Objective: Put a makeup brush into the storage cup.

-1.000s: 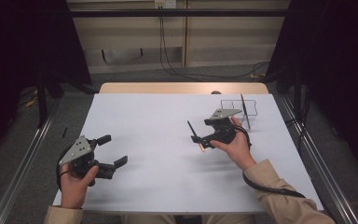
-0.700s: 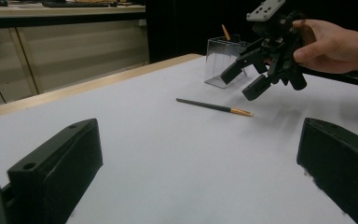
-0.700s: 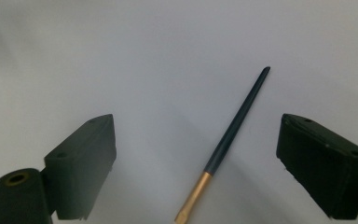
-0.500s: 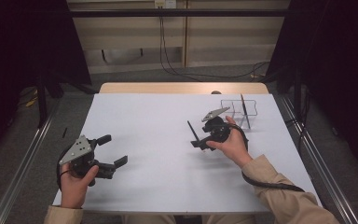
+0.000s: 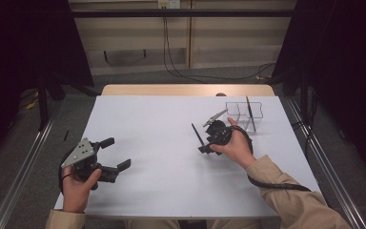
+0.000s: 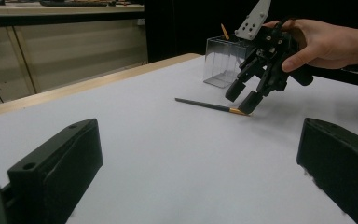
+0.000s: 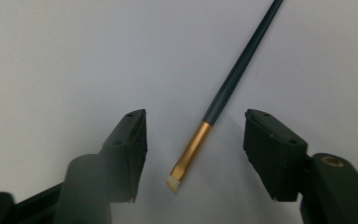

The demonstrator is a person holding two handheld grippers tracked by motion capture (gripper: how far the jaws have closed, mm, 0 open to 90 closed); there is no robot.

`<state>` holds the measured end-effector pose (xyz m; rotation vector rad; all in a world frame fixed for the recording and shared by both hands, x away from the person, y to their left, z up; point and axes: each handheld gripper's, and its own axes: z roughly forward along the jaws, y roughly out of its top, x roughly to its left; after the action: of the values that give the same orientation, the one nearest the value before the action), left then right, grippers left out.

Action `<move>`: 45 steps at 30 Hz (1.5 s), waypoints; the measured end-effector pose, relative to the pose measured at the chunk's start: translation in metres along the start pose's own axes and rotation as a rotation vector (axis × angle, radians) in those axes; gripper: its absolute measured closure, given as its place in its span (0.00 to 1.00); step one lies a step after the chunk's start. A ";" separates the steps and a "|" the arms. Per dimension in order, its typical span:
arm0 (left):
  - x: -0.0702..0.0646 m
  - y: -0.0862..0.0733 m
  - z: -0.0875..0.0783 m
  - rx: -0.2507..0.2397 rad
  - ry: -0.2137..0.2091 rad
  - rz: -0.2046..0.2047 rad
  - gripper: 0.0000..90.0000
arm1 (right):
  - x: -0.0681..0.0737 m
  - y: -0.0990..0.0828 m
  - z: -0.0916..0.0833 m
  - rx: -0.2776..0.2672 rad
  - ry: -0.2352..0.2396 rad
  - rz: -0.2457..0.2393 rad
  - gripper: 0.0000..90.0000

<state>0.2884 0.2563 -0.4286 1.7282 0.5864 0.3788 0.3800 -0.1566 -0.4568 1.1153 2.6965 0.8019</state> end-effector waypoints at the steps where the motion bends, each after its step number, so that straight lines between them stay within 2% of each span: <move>1: 0.000 0.000 0.000 -0.001 -0.001 -0.001 0.00 | 0.000 0.000 0.000 0.009 -0.005 -0.008 0.50; 5: 0.000 0.000 0.000 0.000 0.000 -0.002 0.00 | 0.001 0.000 0.002 0.025 -0.006 -0.008 0.59; 15: 0.000 0.000 0.001 0.006 0.001 -0.002 0.00 | 0.002 0.000 0.006 0.054 -0.036 -0.023 0.69; 19: 0.000 -0.001 0.001 0.006 0.001 -0.002 0.00 | 0.003 0.000 0.006 0.064 -0.050 -0.045 0.73; 20: 0.000 -0.001 0.001 0.006 -0.003 -0.001 0.00 | 0.003 0.001 0.006 0.062 -0.047 -0.058 0.76; 23: 0.000 -0.001 0.002 0.010 -0.003 0.002 0.00 | 0.004 0.001 0.006 0.068 -0.033 -0.048 0.85; 26: 0.000 -0.001 0.002 0.012 0.000 0.002 0.00 | 0.003 0.003 0.006 0.084 -0.020 -0.059 0.94; 28: 0.000 -0.001 0.002 0.012 0.000 0.002 0.00 | 0.003 0.004 0.006 0.094 -0.018 -0.070 0.94; 30: 0.000 -0.001 0.002 0.012 -0.001 0.001 0.00 | 0.003 0.005 0.007 0.101 -0.016 -0.056 0.94; 37: 0.000 -0.001 0.001 0.010 -0.003 0.002 0.00 | -0.001 0.006 0.006 0.113 0.012 -0.065 0.94; 45: 0.000 -0.001 0.002 0.012 -0.001 0.003 0.00 | -0.002 0.006 0.003 0.162 0.030 -0.057 0.94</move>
<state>0.2894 0.2554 -0.4299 1.7407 0.5859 0.3772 0.3863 -0.1532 -0.4563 1.0590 2.8479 0.6050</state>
